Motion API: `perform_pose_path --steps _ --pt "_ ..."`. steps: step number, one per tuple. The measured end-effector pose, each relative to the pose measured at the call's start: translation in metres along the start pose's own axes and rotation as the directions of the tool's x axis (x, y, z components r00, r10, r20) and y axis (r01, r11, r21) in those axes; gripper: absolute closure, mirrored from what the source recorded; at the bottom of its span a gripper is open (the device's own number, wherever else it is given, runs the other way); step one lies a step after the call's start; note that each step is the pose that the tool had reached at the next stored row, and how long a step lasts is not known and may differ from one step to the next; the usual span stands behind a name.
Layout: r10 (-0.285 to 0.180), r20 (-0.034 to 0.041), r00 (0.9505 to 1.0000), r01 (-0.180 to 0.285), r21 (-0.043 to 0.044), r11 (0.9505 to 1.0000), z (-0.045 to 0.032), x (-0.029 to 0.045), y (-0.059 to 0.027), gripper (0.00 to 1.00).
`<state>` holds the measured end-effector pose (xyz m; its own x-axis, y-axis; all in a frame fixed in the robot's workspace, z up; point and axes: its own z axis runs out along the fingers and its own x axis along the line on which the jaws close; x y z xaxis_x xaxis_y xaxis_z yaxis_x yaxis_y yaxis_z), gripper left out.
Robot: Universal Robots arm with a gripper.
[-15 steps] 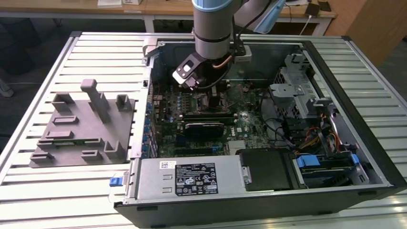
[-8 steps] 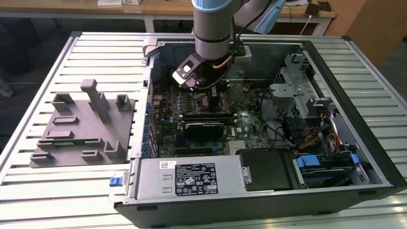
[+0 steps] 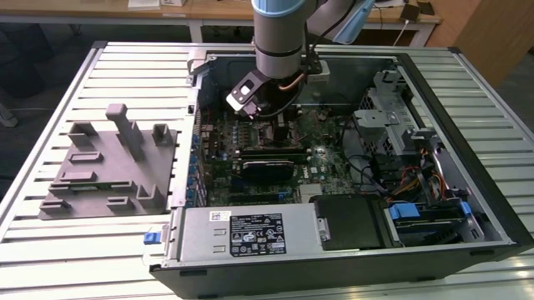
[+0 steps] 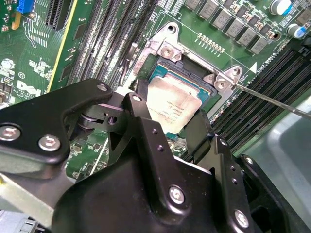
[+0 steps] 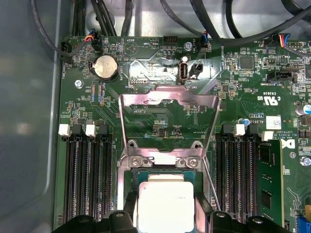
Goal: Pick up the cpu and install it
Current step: 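Place the cpu into insertion slot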
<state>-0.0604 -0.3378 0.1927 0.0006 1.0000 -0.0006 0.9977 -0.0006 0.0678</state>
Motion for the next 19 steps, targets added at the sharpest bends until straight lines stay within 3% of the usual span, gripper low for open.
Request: perform_pose_path --steps 3,19 --pt "0.0 -0.0047 1.0 0.0 -0.0002 1.0 0.0001 0.0001 0.0 0.46" --pt "0.0 -0.0048 1.0 0.0 -0.0004 1.0 0.0008 0.0 -0.0009 0.46"
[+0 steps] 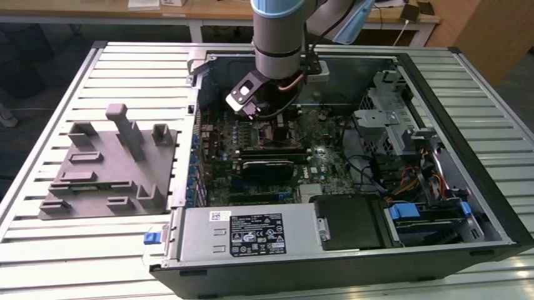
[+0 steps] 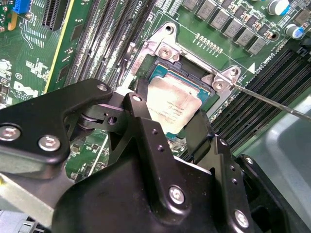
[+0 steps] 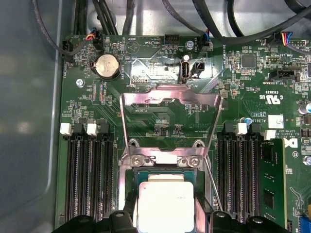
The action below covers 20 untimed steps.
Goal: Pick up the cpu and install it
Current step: 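Place the cpu into insertion slot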
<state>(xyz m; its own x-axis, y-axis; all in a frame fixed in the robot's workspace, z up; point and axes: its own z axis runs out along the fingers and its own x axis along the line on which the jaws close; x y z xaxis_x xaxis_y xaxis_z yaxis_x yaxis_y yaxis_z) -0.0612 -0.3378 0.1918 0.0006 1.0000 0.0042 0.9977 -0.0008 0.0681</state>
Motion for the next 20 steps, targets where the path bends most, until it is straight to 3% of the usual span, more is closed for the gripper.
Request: perform_pose_path --steps 20 --pt "0.0 -0.0005 1.0 0.0 -0.0004 1.0 0.0012 0.0001 0.0 0.45"
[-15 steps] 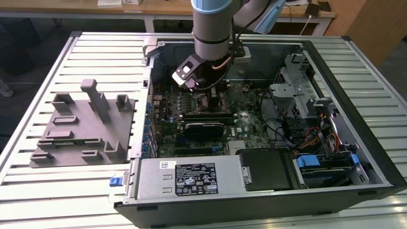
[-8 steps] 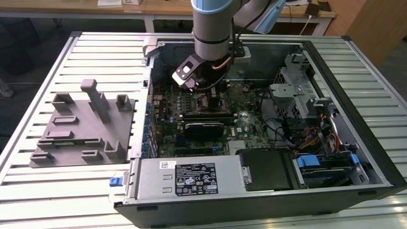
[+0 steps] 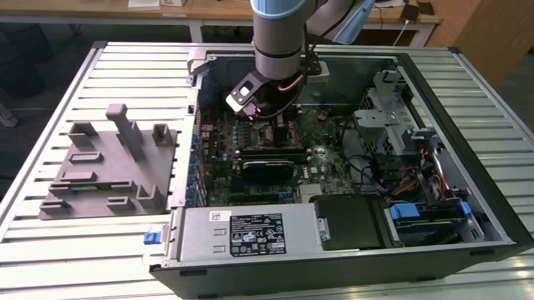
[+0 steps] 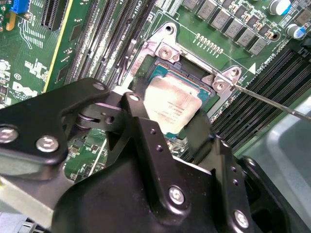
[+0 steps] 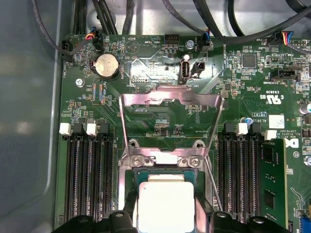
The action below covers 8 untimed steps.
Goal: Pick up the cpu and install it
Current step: 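Place the cpu into insertion slot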
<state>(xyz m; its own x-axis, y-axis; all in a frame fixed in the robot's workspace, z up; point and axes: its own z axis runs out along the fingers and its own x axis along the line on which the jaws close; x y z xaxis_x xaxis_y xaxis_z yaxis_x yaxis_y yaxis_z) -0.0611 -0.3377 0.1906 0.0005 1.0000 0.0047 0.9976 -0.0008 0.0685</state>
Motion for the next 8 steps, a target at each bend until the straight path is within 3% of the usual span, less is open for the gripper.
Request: perform_pose_path --steps 2,8 --pt "0.0 0.0002 1.0 0.0 0.0002 1.0 0.0 0.0 0.0 0.39" --pt "0.0 0.0007 1.0 0.0 0.0005 1.0 -0.0009 -0.0001 0.0 0.39"
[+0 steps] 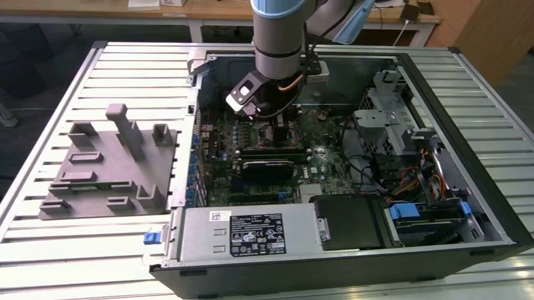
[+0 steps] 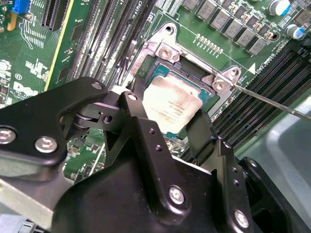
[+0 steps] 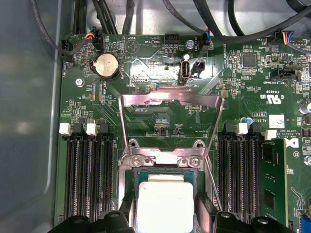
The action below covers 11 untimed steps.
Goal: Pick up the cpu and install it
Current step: 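Place the cpu into insertion slot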
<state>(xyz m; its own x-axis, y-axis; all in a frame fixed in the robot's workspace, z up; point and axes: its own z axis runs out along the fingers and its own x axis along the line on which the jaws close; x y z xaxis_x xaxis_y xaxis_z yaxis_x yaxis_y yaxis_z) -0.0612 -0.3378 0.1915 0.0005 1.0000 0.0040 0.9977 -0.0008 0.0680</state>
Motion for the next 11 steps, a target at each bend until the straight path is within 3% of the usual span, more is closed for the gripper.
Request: perform_pose_path --steps 11 --pt "0.0 -0.0002 1.0 0.0 -0.0002 1.0 -0.0121 0.0001 0.0009 0.39"
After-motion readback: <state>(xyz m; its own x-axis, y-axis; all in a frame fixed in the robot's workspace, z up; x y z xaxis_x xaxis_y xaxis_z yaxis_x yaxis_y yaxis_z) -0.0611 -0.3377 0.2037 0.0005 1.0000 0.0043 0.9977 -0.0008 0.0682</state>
